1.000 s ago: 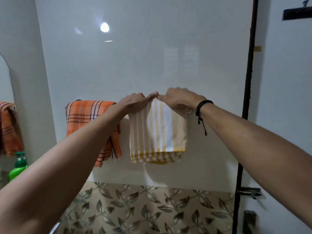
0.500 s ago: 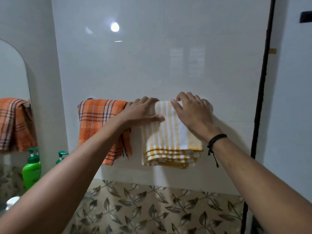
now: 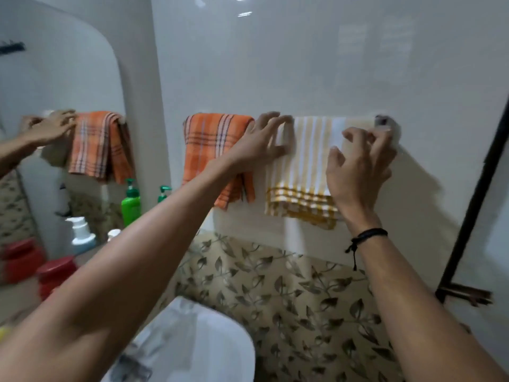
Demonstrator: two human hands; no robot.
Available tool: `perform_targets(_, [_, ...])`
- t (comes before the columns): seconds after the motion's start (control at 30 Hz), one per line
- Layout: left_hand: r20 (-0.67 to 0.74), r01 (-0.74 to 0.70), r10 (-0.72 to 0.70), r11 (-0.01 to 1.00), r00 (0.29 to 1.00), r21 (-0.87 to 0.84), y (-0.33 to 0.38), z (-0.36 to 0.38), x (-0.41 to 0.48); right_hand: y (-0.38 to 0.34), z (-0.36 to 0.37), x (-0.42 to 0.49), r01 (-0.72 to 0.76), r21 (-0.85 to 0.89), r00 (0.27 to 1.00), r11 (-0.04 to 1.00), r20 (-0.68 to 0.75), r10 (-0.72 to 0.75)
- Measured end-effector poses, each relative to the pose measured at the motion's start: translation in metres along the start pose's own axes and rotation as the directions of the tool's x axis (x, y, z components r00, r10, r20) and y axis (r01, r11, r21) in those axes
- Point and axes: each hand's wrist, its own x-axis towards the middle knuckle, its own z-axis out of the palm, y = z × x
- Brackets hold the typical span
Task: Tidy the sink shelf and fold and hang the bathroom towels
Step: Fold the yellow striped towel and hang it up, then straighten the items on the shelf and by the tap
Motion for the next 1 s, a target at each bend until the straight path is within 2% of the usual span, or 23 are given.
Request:
perform_targets(0.17, [0.019, 0.078, -0.078, 0.997, 0.997, 0.029, 0.006, 0.022, -0.063, 0.007, -0.01, -0.068, -0.128, 0.14, 0.991, 0.982, 0.067, 0.12])
perform_targets(0.4, [-0.021, 0.213, -0.212, 0.976, 0.977, 0.05, 0.004, 0.055, -0.159, 0.014, -0.019, -0.148, -0.266, 0.221, 0.946, 0.938, 0.247, 0.21])
perform_targets(0.53, [0.008, 0.366, -0.366, 0.93, 0.93, 0.048, -0.008, 0.064, -0.212, 0.017, -0.011, -0.181, -0.245, 0.271, 0.932, 0.931, 0.329, 0.149])
perform_targets(0.67, [0.011, 0.518, -0.52, 0.852, 0.854, 0.068, -0.024, 0.061, -0.256, 0.014, 0.004, -0.206, -0.233, 0.285, 0.9, 0.93, 0.424, 0.095])
perform_targets(0.77, [0.007, 0.588, -0.591, 0.803, 0.806, 0.101, -0.036, 0.056, -0.283, 0.004, 0.014, -0.223, -0.215, 0.286, 0.883, 0.934, 0.466, 0.06])
perform_targets(0.87, [-0.003, 0.639, -0.647, 0.753, 0.763, 0.16, -0.053, 0.05, -0.309, -0.008, 0.031, -0.24, -0.143, 0.25, 0.802, 0.958, 0.596, -0.036])
perform_targets(1.0, [-0.023, 0.723, -0.739, 0.653, 0.674, 0.226, -0.077, 0.038, -0.345, -0.028, 0.063, -0.268, 0.048, 0.267, 0.581, 0.962, 0.776, -0.244])
